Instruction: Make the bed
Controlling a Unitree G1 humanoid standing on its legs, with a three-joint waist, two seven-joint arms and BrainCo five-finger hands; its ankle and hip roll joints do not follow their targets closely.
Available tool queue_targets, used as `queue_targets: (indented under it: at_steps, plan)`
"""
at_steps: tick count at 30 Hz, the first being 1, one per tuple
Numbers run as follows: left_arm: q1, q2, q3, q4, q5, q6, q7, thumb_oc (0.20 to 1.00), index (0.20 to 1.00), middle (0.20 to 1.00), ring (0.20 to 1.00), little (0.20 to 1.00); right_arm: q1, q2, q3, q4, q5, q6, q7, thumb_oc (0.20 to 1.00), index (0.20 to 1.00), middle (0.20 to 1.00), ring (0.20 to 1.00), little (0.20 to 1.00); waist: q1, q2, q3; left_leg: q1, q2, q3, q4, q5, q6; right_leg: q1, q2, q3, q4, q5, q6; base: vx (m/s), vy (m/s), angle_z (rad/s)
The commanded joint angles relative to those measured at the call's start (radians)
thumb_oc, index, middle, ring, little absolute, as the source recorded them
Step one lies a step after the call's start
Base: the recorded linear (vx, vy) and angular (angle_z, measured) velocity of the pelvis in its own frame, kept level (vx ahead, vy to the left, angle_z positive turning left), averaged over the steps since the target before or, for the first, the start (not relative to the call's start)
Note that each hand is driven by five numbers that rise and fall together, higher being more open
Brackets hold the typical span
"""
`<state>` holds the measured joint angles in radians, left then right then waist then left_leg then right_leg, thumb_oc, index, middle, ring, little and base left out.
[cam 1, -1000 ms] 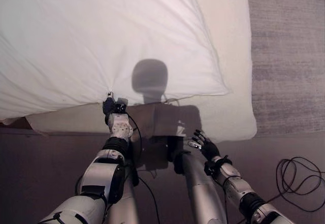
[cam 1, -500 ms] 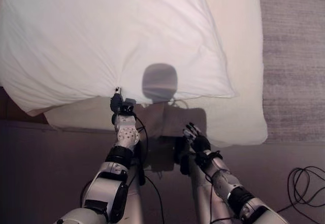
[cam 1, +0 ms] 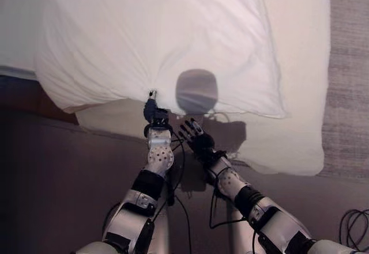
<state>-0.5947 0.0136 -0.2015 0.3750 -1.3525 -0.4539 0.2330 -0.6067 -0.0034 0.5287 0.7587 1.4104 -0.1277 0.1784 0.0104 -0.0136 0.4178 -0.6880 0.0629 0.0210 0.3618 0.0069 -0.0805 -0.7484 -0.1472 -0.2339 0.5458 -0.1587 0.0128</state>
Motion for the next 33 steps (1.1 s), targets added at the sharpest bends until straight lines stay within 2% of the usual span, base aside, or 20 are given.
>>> queue_targets:
  at_steps: [1,5,13,23,30,31,33]
  plan:
    - [0.025,-0.053,-0.088,-0.149,0.039,-0.011,-0.049,0.2,0.2,0.2,0.2,0.2,0.0,0.062,0.024,-0.086,0.112,0.039,0.056,1.0,1.0,1.0,1.0,1.0,0.004,0.04,-0.008,-0.041,-0.069,0.025,0.032,-0.056,0.08,0.045,0.061,0.043,-0.159,0.128,0.058,0.0,0.0,0.0]
    - [0.042,-0.056,-0.124,-0.219,0.022,-0.006,-0.072,0.2,0.2,0.2,0.2,0.2,0.016,0.068,0.058,-0.131,0.164,0.085,0.107,1.0,1.0,1.0,1.0,1.0,0.007,0.041,-0.007,-0.044,-0.072,0.021,0.031,-0.056,0.084,0.038,0.06,0.043,-0.154,0.129,0.057,0.0,0.0,0.0]
    - [0.059,-0.045,-0.167,-0.313,0.023,-0.004,-0.085,0.2,0.2,0.2,0.2,0.2,0.023,0.064,0.07,-0.171,0.191,0.091,0.121,1.0,1.0,1.0,1.0,1.0,0.005,0.046,-0.014,-0.049,-0.075,0.017,0.033,-0.054,0.086,0.03,0.06,0.043,-0.146,0.126,0.056,0.0,0.0,0.0]
    - [0.109,-0.014,-0.135,-0.354,0.065,-0.037,-0.047,0.2,0.2,0.2,0.2,0.2,0.028,0.018,-0.029,-0.394,0.222,-0.053,0.139,1.0,1.0,1.0,1.0,1.0,-0.008,0.047,-0.022,-0.054,-0.07,0.026,0.037,-0.058,0.09,0.018,0.061,0.049,-0.138,0.123,0.059,0.0,0.0,0.0]
    - [0.142,0.001,-0.11,-0.36,0.099,-0.037,-0.034,0.2,0.2,0.2,0.2,0.2,0.071,-0.002,-0.111,-0.511,0.243,-0.137,0.131,1.0,1.0,1.0,1.0,1.0,-0.021,0.044,-0.025,-0.059,-0.068,0.03,0.041,-0.064,0.092,0.009,0.064,0.055,-0.133,0.122,0.062,-0.01,0.0,0.0]
    - [0.145,0.006,-0.096,-0.365,0.111,-0.042,-0.029,0.2,0.2,0.2,0.2,0.2,0.078,-0.005,-0.134,-0.544,0.251,-0.156,0.134,1.0,1.0,1.0,1.0,1.0,-0.025,0.042,-0.023,-0.073,-0.068,0.038,0.04,-0.041,0.099,-0.004,0.061,0.052,-0.137,0.142,0.054,0.0,0.0,0.0]
    - [0.149,0.01,-0.085,-0.368,0.121,-0.043,-0.027,0.2,0.2,0.2,0.2,0.2,0.087,-0.006,-0.142,-0.559,0.255,-0.163,0.136,1.0,1.0,1.0,1.0,1.0,-0.025,0.045,-0.027,-0.06,-0.067,0.032,0.039,-0.064,0.092,0.005,0.063,0.058,-0.132,0.121,0.062,0.0,0.0,0.0]
